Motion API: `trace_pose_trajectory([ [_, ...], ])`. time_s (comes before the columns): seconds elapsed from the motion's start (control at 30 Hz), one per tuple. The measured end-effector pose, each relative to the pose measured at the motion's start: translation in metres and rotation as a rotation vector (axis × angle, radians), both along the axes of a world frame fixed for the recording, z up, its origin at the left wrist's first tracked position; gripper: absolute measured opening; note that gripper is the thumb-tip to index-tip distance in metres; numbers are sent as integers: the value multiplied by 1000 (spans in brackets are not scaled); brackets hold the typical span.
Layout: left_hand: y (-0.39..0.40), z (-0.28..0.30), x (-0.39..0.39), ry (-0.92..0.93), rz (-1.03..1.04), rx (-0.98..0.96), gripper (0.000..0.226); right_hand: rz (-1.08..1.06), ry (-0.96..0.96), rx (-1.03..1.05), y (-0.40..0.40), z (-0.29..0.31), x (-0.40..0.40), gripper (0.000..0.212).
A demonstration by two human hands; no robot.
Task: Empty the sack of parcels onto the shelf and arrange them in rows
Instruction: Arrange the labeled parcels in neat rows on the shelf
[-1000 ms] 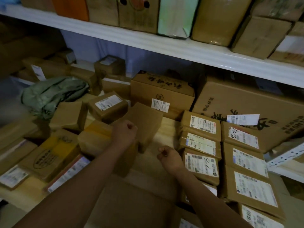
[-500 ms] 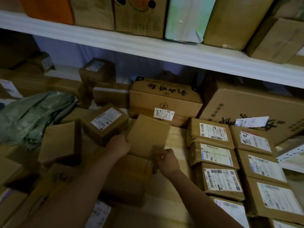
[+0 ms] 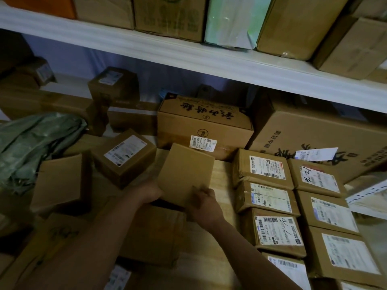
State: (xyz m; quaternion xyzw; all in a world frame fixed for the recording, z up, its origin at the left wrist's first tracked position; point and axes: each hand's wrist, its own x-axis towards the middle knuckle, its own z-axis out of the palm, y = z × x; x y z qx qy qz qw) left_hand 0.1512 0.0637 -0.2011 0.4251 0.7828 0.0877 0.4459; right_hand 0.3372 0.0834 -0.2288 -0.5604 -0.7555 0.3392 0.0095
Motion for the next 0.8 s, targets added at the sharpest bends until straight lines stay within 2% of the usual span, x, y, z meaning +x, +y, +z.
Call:
trace_pose_trajectory([
  [0.07, 0, 7, 3, -67, 89, 37, 31, -37, 22, -29, 3, -2, 4, 76],
  [0.2, -3, 21, 12, -171, 179, 194, 11, -110, 81, -26, 12, 2, 18, 90],
  [0.37, -7, 31, 25, -301, 261, 403, 36, -143, 189, -43, 20, 8, 30, 103],
  [0.5, -6, 38, 37, -338, 370, 502, 38, -205, 305, -88, 13, 8, 28, 120],
  [0.57, -6, 40, 38, -384, 516, 451, 44, -212, 340, -103, 14, 7, 31, 121],
  [0.67, -4, 46, 41, -634, 691, 284, 70, -192, 376, -111, 14, 10, 33, 126],
  [0.73, -2, 51, 47, -686, 646, 228, 68, -185, 398, -84, 12, 16, 30, 133],
  [0.8, 2, 56, 54, -643, 586, 198, 50, -192, 421, -39, 10, 22, 25, 142],
])
